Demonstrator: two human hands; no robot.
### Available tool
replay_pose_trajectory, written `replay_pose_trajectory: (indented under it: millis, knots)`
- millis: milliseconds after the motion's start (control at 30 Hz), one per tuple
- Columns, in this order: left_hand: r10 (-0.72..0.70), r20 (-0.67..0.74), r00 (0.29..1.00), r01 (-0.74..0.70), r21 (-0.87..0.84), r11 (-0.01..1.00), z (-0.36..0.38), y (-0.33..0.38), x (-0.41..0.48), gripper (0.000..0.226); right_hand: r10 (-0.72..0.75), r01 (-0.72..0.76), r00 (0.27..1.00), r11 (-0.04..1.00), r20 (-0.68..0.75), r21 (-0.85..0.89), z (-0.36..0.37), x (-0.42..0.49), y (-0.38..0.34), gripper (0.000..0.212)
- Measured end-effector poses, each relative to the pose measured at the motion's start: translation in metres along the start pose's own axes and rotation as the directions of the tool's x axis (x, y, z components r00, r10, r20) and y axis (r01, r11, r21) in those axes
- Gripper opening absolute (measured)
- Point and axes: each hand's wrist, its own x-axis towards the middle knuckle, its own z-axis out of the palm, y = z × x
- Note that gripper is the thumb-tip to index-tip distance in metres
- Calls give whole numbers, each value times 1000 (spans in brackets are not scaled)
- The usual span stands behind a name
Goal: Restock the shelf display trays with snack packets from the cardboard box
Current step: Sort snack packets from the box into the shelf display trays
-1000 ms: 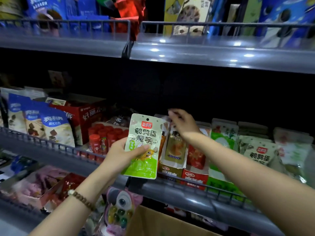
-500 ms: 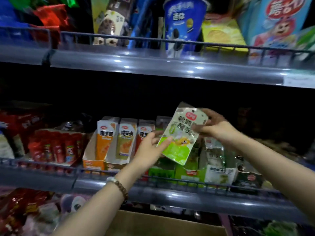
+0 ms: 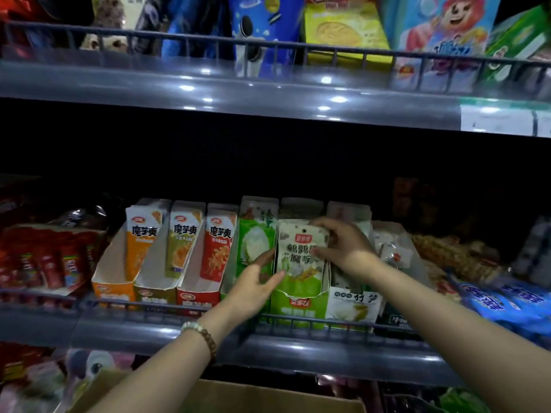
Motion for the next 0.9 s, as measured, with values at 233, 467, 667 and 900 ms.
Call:
replay_pose_trajectory:
  millis: [233, 467, 667, 900]
  knots:
    - [27, -53, 998, -25, 36, 999, 2, -5, 0, 61, 2, -7, 997, 998, -82, -62, 12, -5, 5, 56]
    - [64, -83, 994, -62, 32, 998, -3, 0, -19, 66, -80, 68, 988, 993, -130, -94, 0, -34, 4, 56]
    - [122, -58, 991, -103, 256, 961, -16, -4, -69, 71, -93, 95, 992, 995, -86, 19, -9, -89, -22, 53]
    - [101, 32, 994, -105, 434, 895, -16, -51, -143, 76, -8, -19, 996, 959, 94, 282, 43, -180, -37, 44]
